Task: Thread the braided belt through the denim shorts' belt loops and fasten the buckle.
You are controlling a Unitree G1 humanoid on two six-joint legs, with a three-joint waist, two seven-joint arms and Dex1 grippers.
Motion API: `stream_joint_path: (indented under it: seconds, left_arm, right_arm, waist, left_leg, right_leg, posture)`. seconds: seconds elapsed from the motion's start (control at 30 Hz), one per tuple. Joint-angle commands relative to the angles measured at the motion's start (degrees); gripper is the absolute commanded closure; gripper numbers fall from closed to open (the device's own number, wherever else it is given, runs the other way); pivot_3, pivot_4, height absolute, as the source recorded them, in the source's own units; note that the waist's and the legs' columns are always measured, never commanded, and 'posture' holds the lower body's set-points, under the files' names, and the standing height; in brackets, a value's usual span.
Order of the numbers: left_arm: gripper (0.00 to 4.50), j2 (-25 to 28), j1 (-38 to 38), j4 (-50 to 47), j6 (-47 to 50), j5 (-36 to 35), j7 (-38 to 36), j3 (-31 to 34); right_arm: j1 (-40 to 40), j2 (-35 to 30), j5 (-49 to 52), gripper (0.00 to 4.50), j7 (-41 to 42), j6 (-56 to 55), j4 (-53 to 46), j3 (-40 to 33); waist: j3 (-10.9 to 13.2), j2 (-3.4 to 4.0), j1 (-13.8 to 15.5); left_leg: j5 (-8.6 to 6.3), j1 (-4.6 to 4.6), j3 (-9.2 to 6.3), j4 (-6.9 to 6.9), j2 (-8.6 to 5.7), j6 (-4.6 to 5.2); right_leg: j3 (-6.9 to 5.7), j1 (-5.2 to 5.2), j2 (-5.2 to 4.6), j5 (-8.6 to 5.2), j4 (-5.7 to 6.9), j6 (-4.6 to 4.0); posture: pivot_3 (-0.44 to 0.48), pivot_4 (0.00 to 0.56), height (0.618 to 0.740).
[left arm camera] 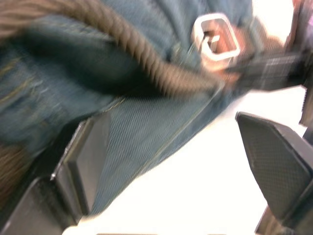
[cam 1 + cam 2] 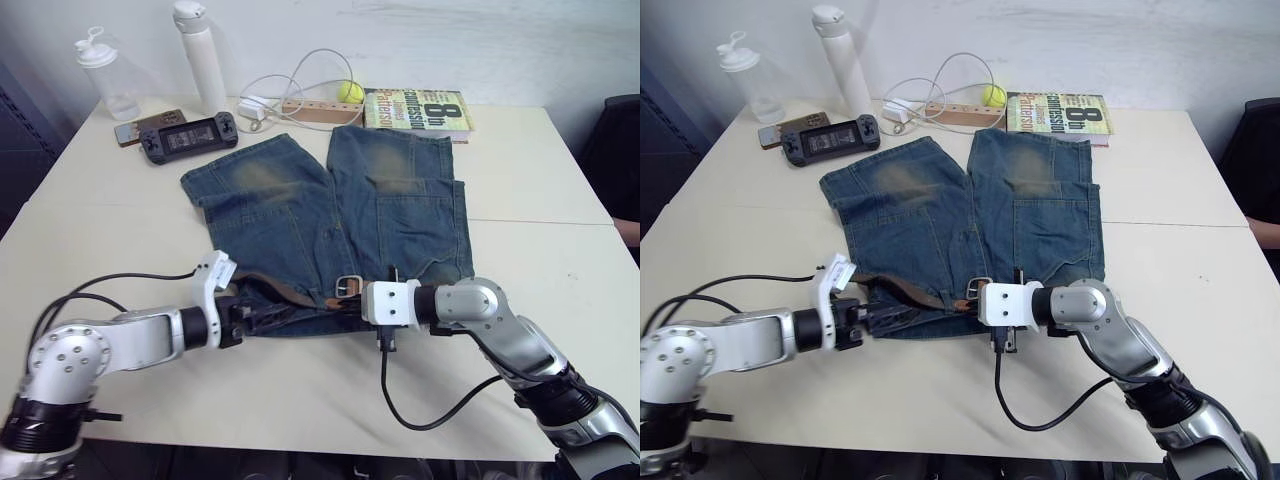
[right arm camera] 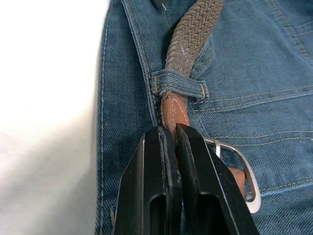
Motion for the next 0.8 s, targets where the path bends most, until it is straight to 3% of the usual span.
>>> stream_joint_path:
  seconds: [0.03, 0.1, 0.2, 0.37, 0.43, 0.77, 0.8]
  left_arm:
    - [0.08, 6.41, 0.89, -5.23, 3.07, -0.34, -11.78, 3.72]
    - [0.08, 9.98, 0.64, -7.54, 4.18, 0.03, -17.66, 4.43]
    - [0.08, 11.02, -0.91, -7.19, 3.63, 3.86, -18.73, 2.33]
    - [0.08, 3.28, -4.95, -4.45, 1.04, 14.21, -15.01, -3.98]
    - [0.49, 0.15, -5.93, -3.25, 0.24, 16.66, -13.38, -4.32]
    - [4.42, -3.83, -5.75, -3.10, 2.16, 19.56, -13.91, -3.82]
    - [4.49, -5.14, -5.15, -3.12, 2.44, 21.48, -12.52, -5.57]
  right_arm:
    - [-3.23, -3.50, -1.81, 4.50, 2.46, -4.43, -1.37, -1.84]
    - [-5.89, -4.15, -4.05, 4.50, 1.75, -8.33, -0.74, -1.97]
    - [-8.88, -4.15, -6.30, 4.50, 1.43, -14.25, 0.07, -0.99]
    - [-9.48, -3.29, -8.51, 4.50, 1.45, -18.42, 3.17, 0.37]
    - [-9.28, -3.09, -8.72, 4.50, 1.62, -18.72, 3.54, 0.21]
    - [-7.31, -3.11, -9.02, 4.50, 1.25, -18.28, 3.95, -0.79]
    - [-7.22, -3.07, -9.09, 4.50, 1.16, -18.08, 3.89, -0.85]
  waist:
    - [0.15, 0.14, -0.07]
    - [0.34, 0.14, -0.16]
    - [0.48, 0.35, -0.46]
    - [0.55, 0.31, -0.39]
    - [0.60, 0.24, -0.41]
    - [0.67, 0.12, -0.43]
    - [0.67, 0.12, -0.43]
  left_leg:
    - [0.00, -0.02, 0.00, 0.01, 0.00, 0.00]
    - [0.00, -0.07, 0.00, -0.01, 0.00, 0.01]
    - [0.00, -0.03, 0.01, 0.00, 0.00, 0.01]
    - [0.03, -0.04, -0.01, -0.01, 0.03, -0.04]
    - [0.03, -0.07, 0.00, 0.01, 0.03, -0.03]
    - [0.04, -0.06, -0.01, 0.11, 0.04, -0.02]
    - [0.04, -0.05, -0.01, 0.12, 0.04, -0.02]
  right_leg:
    - [0.00, -0.02, -0.01, -0.01, 0.00, -0.01]
    - [0.00, -0.05, -0.02, -0.01, -0.03, -0.02]
    - [0.00, -0.02, -0.03, -0.01, -0.02, -0.03]
    - [-0.06, -0.05, 0.01, -0.05, 0.08, -0.08]
    - [-0.06, -0.06, 0.01, -0.03, 0.09, -0.06]
    - [-0.06, -0.05, 0.01, -0.02, 0.16, -0.04]
    - [-0.06, -0.04, 0.01, -0.02, 0.18, -0.04]
  posture:
    - [0.000, 0.150, 0.735]
    - [0.000, 0.150, 0.735]
    - [0.000, 0.150, 0.735]
    - [0.000, 0.150, 0.735]
    - [0.000, 0.150, 0.735]
    - [0.000, 0.150, 0.735]
    - [0.000, 0.150, 0.735]
